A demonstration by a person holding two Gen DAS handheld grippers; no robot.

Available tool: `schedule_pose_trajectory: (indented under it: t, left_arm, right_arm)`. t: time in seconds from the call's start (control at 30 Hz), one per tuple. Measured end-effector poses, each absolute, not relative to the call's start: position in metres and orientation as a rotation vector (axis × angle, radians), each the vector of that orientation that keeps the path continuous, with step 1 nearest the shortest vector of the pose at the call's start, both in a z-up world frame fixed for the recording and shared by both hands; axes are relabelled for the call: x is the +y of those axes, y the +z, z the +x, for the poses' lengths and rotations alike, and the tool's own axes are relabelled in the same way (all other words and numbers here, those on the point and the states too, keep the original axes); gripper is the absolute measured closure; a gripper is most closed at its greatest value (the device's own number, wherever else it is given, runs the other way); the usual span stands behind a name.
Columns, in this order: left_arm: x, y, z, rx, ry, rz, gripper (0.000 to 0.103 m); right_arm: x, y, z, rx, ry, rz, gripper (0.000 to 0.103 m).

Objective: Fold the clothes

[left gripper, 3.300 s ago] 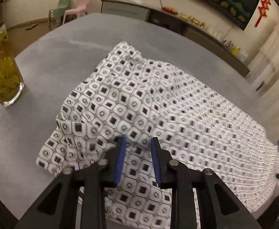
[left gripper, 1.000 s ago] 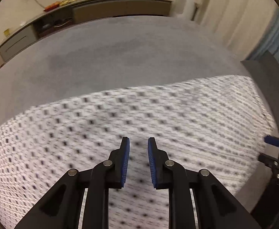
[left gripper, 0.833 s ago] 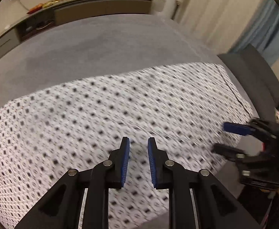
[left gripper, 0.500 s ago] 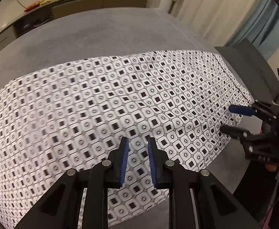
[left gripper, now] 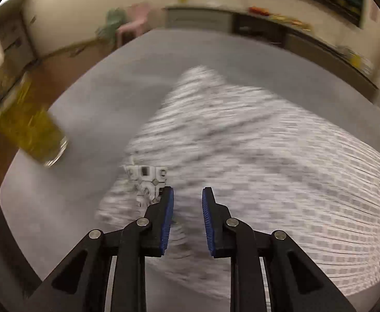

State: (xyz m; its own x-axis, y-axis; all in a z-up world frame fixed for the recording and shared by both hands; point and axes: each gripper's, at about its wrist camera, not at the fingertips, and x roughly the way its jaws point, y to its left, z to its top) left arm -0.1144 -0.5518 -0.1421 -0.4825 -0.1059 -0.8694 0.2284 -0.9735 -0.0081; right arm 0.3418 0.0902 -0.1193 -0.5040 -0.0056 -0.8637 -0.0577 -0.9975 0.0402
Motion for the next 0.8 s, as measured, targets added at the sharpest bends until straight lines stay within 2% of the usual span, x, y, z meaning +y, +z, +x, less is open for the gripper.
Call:
schedule_pose_trajectory:
  t: [0.07,0.2,0.3,0.43,0.57,0.6,0.67,0.7,0.73,0.8]
  left_arm:
    - [-0.576,-0.137,-0.114,0.363,-2.567,1.485,0.081]
    - [-0.547,-0.107,-0.113,0.408,-2.668,1.47,0.074]
    - [-0.48,-0.098,-0.116,0.462,-2.801,1.558,0.068]
    - [-0.362,-0.087,-0.119,0.48,-2.961,1.756,0.067]
    - [-0.238,-0.063,-0.105,0.342,-3.142,1.915,0.063]
    - [-0.211,-0.056,-0.1,0.3,-3.183,1.944,0.062]
    - [-0.165,-0.042,-0.089,0.243,-3.253,2.0,0.06]
    - [-0.142,-0.036,-0.084,0.227,-3.279,2.037,0.06]
    - [-0.122,-0.033,-0.081,0.244,-3.286,2.092,0.06]
    - [-0.09,-0.029,-0.078,0.283,-3.286,2.197,0.06]
  right_arm:
    - [0.107,-0.112,0.346,0.212,2.702,-1.548,0.037]
    - [0.182,-0.083,0.385,0.458,2.568,-1.286,0.032]
    - [0.201,-0.091,0.383,0.447,2.486,-1.361,0.032]
    - [0.225,-0.103,0.378,0.424,2.375,-1.469,0.031]
    - [0.232,-0.108,0.374,0.331,2.32,-1.551,0.03]
    - [0.231,-0.107,0.375,0.321,2.333,-1.554,0.033]
    - [0.221,-0.102,0.373,0.28,2.391,-1.566,0.059]
    - [0.216,-0.1,0.373,0.258,2.42,-1.572,0.083]
    - [0.209,-0.097,0.371,0.205,2.425,-1.572,0.09]
    - [0.189,-0.085,0.372,0.073,2.435,-1.517,0.091]
